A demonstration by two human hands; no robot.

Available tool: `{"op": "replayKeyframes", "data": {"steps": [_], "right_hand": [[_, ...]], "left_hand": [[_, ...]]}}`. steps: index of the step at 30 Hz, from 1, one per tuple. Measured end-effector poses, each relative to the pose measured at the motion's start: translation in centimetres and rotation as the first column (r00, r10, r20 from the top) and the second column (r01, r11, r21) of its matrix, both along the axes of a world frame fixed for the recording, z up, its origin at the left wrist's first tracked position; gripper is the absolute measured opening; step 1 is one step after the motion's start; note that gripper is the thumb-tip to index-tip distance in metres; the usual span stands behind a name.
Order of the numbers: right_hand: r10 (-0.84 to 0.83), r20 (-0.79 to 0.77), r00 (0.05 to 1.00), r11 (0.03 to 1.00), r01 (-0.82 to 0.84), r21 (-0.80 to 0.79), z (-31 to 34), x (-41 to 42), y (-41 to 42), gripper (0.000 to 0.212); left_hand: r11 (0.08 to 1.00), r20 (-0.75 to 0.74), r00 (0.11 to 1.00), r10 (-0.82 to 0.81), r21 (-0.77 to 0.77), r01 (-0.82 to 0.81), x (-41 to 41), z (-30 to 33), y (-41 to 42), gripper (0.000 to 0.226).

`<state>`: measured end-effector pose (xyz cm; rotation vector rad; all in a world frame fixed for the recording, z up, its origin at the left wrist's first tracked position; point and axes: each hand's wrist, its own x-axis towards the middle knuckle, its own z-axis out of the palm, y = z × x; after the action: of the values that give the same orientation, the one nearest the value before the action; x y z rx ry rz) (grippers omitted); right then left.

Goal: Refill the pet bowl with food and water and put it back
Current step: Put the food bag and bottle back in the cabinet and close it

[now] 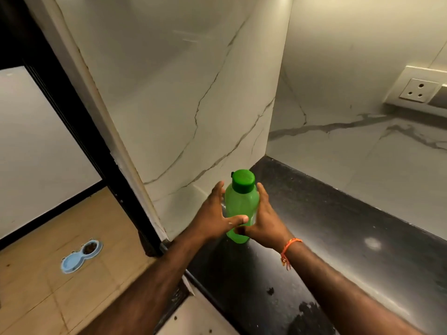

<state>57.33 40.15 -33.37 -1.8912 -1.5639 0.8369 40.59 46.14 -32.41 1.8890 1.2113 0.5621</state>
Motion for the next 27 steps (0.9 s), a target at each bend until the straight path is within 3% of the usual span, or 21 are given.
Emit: {"op": "replayKeyframes", "data": {"steps": [5,10,14,20,27], "right_hand": [[-0.048,0.035,0.998,0.997,0.046,0.068,-0.4,-0.2,0.7,0.113],[-0.038,0.024,0.999,0.978,0.032,0.208,3.9,1.3,-1.1,0.110],[-0.008,-0.013,1.000,0.922,0.013,0.386,11.6,3.3,-3.7,0.104],[-0.030,-0.034,0.999,0.837,0.043,0.545,22.8,5.1,-8.5,0.115],[-0.127,0.018,0.992,0.718,0.080,0.691,34.3,7.3,-13.8,0.101]], "left_hand": [[0.998,-0.005,1.000,0.019,0.060,-0.019,0.9,-0.2,0.6,0.109],[0.970,0.067,0.994,-0.083,0.235,0.065,1.1,4.2,0.5,0.102],[0.906,0.145,0.973,-0.181,0.409,0.108,2.1,11.6,-0.7,0.092],[0.803,0.225,0.925,-0.308,0.583,0.125,4.8,22.8,-3.6,0.080],[0.698,0.325,0.790,-0.519,0.695,0.172,8.4,34.5,-7.1,0.053]]}}
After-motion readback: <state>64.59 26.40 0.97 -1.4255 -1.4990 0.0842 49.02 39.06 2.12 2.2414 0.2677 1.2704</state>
